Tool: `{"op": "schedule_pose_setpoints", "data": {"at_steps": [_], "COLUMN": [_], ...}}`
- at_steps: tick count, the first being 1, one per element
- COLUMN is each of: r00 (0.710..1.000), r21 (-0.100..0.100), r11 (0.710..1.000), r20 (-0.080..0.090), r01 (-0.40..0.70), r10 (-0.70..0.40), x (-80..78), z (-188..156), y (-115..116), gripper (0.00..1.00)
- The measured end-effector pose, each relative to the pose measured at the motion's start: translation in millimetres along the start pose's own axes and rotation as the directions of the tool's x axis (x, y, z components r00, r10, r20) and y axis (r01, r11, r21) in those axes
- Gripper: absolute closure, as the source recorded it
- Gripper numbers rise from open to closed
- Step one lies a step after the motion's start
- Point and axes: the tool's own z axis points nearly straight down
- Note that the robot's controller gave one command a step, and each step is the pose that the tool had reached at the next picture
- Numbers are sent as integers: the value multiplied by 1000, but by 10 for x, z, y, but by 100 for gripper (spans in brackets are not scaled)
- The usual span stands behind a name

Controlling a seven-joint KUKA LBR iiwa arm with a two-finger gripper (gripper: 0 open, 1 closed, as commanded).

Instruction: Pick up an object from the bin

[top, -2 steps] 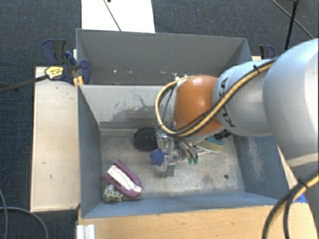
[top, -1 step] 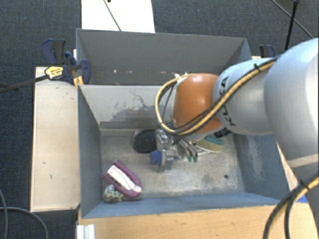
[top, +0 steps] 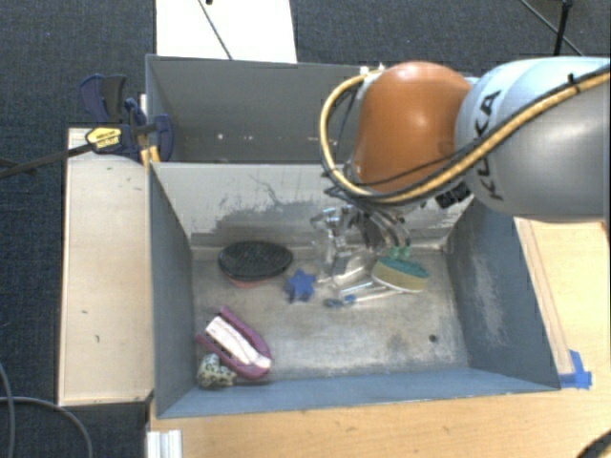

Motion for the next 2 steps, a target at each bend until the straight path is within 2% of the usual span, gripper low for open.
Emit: {"op": "schedule_pose_setpoints", "data": {"at_steps": [1,2], "r00": [1000,843], "r21": [-1,-4], "r11": [1000,843], "r20": [-10,-3], "r01": [-3,539], "r10": [3,-539], "x": [24,-204], "z": [51,-181], "y": [2,223], "gripper": [0,0]}}
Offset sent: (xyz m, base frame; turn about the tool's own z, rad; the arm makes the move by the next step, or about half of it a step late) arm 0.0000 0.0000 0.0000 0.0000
